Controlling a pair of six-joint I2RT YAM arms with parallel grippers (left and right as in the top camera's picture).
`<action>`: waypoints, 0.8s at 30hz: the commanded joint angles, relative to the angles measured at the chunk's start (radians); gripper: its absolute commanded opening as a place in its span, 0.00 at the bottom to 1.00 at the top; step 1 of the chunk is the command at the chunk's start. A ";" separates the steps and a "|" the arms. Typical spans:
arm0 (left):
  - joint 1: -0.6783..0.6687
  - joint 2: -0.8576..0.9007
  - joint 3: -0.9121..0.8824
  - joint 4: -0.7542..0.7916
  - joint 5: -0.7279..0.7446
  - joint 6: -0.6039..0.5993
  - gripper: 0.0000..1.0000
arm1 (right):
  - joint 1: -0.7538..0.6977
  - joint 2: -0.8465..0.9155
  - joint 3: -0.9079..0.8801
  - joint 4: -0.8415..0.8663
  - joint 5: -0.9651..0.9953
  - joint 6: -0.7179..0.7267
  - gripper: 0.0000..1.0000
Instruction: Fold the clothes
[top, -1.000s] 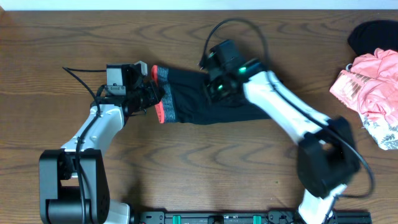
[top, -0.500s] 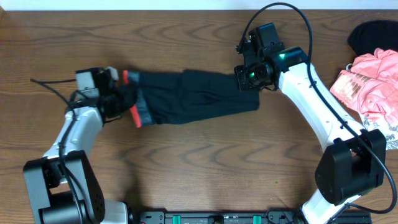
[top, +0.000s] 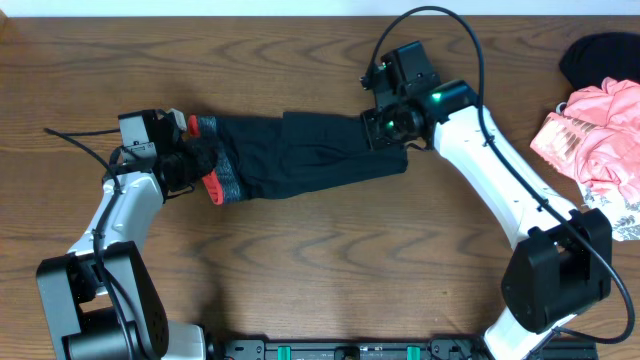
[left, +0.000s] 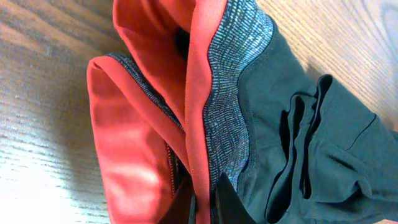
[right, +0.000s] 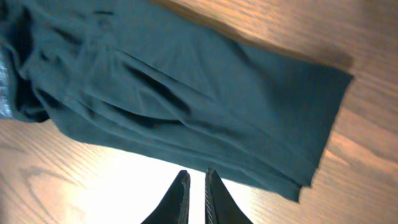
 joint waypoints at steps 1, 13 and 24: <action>-0.002 -0.025 -0.009 -0.013 -0.002 0.020 0.06 | 0.028 0.015 0.002 0.010 0.047 -0.017 0.08; -0.002 -0.259 0.019 -0.043 -0.059 0.021 0.06 | 0.033 0.115 0.002 0.014 0.108 -0.013 0.07; -0.002 -0.330 0.019 -0.076 -0.106 0.028 0.05 | 0.029 0.183 0.002 0.037 0.151 -0.006 0.07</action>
